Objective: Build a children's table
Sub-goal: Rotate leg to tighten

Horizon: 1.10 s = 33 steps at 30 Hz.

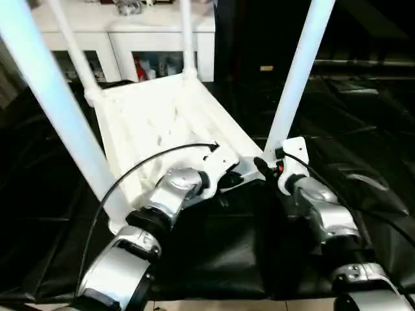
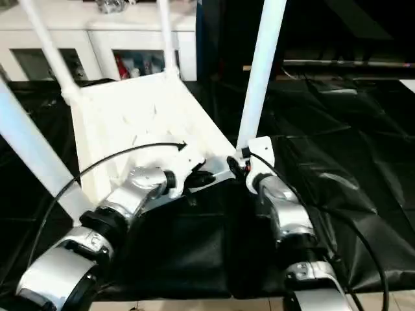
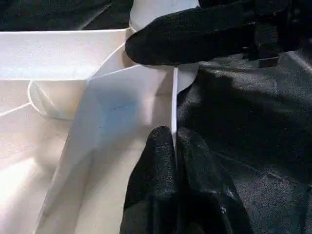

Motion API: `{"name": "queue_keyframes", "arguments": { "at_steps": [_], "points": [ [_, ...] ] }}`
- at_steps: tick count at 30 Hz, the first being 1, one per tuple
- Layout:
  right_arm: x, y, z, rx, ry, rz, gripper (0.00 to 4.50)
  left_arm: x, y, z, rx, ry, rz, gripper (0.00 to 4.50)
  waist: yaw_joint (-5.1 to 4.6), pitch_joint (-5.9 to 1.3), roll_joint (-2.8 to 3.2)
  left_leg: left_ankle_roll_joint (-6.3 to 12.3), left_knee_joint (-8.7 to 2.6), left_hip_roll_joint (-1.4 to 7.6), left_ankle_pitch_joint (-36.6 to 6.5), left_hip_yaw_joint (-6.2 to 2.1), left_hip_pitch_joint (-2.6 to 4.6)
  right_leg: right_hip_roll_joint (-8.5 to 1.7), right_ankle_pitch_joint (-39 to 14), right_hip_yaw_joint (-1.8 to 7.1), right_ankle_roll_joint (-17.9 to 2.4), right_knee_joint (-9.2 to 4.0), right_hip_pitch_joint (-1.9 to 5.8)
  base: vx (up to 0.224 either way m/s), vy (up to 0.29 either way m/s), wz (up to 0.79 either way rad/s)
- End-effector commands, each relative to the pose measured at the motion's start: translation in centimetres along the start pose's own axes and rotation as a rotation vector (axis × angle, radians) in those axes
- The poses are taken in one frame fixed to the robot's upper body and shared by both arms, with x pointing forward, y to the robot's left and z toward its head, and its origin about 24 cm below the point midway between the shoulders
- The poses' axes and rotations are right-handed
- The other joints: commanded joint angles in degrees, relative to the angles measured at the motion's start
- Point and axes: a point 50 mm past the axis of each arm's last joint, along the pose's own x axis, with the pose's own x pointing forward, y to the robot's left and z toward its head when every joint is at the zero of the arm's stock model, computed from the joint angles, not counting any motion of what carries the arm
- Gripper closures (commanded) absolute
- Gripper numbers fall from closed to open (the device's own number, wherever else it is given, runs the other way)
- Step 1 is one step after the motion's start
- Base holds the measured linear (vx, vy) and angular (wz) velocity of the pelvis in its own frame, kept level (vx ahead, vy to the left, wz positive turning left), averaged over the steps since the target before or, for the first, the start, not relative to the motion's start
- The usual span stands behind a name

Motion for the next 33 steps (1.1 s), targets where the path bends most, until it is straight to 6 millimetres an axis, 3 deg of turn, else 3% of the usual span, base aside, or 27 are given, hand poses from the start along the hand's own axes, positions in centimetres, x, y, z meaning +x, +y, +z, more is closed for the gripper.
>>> {"name": "queue_keyframes", "arguments": {
  "at_steps": [1,2,3,4,6,11,15,17,19,24,31,33],
  "points": [
    [0.4,2.5,-1.2,-0.033,0.054,0.113,1.75,0.9,-1.1,-0.4,-0.009,0.004,-0.024,4.5,0.01,-2.79,-1.01,1.62,-4.45,1.68,-16.6,-1.14,0.85,-2.46,-18.1,1.26,-10.5,-4.5,1.81,0.0,0.0,0.0],
    [0.4,2.7,-0.8,-0.008,0.022,0.136,1.75,0.7,-0.9,-0.4,-0.01,0.006,-0.018,4.5,0.01,-2.78,-1.0,1.71,-4.46,1.69,-16.6,-1.14,0.84,-2.46,-18.0,1.25,-10.6,-4.48,1.82,0.0,0.0,0.0],
    [0.4,2.7,-0.3,0.014,-0.014,0.149,1.2,0.5,-0.6,-0.5,0.0,0.006,-0.016,4.5,0.01,-2.79,-1.1,1.96,-4.46,1.67,-17.0,-1.13,0.84,-2.51,-18.4,1.24,-10.6,-4.58,1.81,0.0,0.0,0.0],
    [0.4,2.6,-0.1,0.019,-0.029,0.152,1.06,0.4,-0.5,-0.6,0.008,0.005,-0.017,4.5,0.0,-2.82,-1.12,1.97,-4.44,1.71,-17.0,-1.13,0.85,-2.55,-18.5,1.26,-10.6,-4.55,1.8,0.0,0.0,0.0],
    [0.3,2.5,0.3,0.004,-0.05,0.161,1.06,0.1,-0.2,-0.8,0.017,0.008,-0.016,4.5,0.04,-2.82,-1.06,2.13,-4.48,1.74,-16.7,-1.15,0.79,-2.56,-18.3,1.26,-10.7,-4.51,1.82,0.0,0.0,0.0],
    [-1.0,0.9,1.1,-0.102,-0.056,0.281,0.55,-1.6,0.9,-1.3,0.023,-0.018,-0.072,4.5,0.34,-2.73,-1.29,3.14,-4.44,1.75,-15.9,-1.07,0.68,-2.59,-18.2,1.26,-10.5,-4.54,2.03,0.0,0.0,0.0],
    [-2.5,-0.6,1.4,-0.194,-0.029,0.398,0.55,-3.1,1.3,-1.5,0.04,-0.054,-0.167,4.5,0.37,-2.86,-1.17,3.65,-4.33,1.82,-14.3,-1.04,0.58,-2.5,-16.3,1.21,-11.4,-4.22,2.1,0.0,0.0,0.0],
    [-3.8,-1.3,1.4,-0.25,0.003,0.503,0.55,-4.2,1.4,-1.8,0.052,-0.063,-0.253,4.5,0.92,-2.87,-1.17,4.49,-4.16,2.19,-13.8,-0.87,0.83,-2.55,-14.5,1.33,-12.1,-4.08,2.06,0.0,0.0,0.0],
    [-4.4,-1.5,1.2,-0.267,0.029,0.562,0.55,-4.7,1.3,-1.8,0.045,-0.073,-0.317,4.5,1.28,-3.05,-0.95,5.23,-4.02,2.26,-11.3,-0.74,0.53,-2.51,-10.7,1.22,-13.7,-3.41,2.25,0.0,0.0,0.0],
    [-5.3,-1.4,0.8,-0.275,0.071,0.653,0.55,-5.7,1.2,-1.9,0.02,-0.083,-0.409,4.5,1.8,-3.18,-0.78,5.79,-3.79,2.46,-9.8,-0.66,0.59,-2.52,-6.8,1.18,-15.8,-2.76,2.19,0.0,0.0,0.0],
    [-5.8,-1.1,0.6,-0.262,0.1,0.727,0.55,-6.3,1.3,-1.9,0.011,-0.089,-0.442,4.5,1.94,-3.03,-0.86,5.11,-3.78,2.38,-11.0,-0.61,0.64,-2.67,-9.2,1.28,-15.3,-2.92,2.14,0.0,0.0,0.0],
    [-5.7,-0.9,0.5,-0.257,0.1,0.733,0.8,-6.4,1.3,-2.0,0.009,-0.09,-0.444,4.5,1.92,-3.0,-0.94,4.78,-3.85,2.36,-11.3,-0.62,0.66,-2.65,-10.2,1.28,-15.0,-3.03,2.13,0.0,0.0,0.0]
  ]
}}
